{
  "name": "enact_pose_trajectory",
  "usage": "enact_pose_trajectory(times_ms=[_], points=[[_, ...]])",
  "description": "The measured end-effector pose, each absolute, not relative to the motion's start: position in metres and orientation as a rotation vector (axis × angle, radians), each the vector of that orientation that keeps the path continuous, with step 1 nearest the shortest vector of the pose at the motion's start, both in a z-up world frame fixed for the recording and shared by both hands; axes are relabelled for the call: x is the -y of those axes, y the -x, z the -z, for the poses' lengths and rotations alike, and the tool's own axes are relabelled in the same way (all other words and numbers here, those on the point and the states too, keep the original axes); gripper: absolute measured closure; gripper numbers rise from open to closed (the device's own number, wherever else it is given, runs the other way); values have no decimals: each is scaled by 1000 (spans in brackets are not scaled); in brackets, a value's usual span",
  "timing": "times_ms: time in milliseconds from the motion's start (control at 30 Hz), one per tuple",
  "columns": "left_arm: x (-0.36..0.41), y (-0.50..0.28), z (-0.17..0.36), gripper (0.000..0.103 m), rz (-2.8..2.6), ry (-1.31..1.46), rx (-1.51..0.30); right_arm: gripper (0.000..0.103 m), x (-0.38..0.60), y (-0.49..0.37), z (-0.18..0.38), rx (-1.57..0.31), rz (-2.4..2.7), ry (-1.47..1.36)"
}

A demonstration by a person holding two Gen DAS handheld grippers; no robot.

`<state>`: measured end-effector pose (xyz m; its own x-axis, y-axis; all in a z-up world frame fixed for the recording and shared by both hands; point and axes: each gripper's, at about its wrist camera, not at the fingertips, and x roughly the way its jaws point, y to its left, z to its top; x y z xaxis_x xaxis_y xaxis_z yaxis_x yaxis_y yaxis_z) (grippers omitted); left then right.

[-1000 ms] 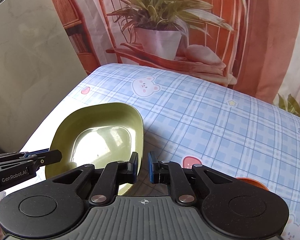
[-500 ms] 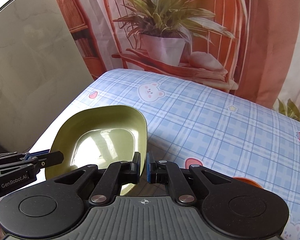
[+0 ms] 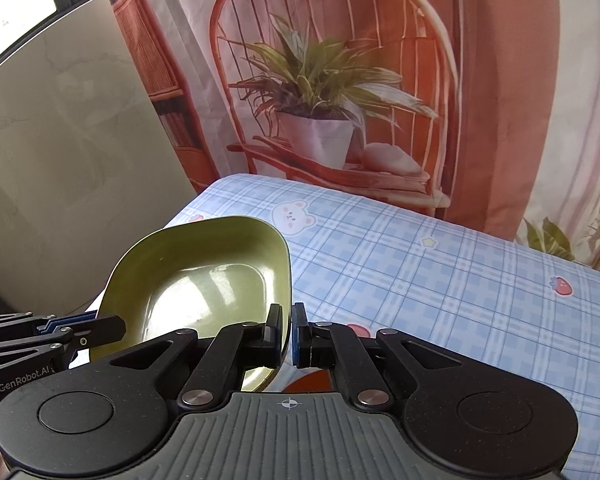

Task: Organize plates and bowls
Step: 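Lift and carry the olive-green plate over the orange plate, then lower the olive-green plate onto the orange plate with the left gripper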

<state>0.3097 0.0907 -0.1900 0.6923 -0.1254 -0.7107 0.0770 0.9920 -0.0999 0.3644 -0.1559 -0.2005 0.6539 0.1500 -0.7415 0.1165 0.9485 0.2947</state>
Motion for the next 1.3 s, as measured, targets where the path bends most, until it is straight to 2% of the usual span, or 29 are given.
enact_pose_trajectory(times_ms=[500, 800, 1300], points=[[-25, -268, 177, 86, 230, 11, -778, 98, 218, -301, 189, -823, 55, -364], [12, -253, 199, 85, 280, -25, -791, 98, 242, -272, 204, -829, 105, -341], [22, -258, 223, 85, 274, -64, -842, 98, 248, -266, 237, -874, 111, -363]])
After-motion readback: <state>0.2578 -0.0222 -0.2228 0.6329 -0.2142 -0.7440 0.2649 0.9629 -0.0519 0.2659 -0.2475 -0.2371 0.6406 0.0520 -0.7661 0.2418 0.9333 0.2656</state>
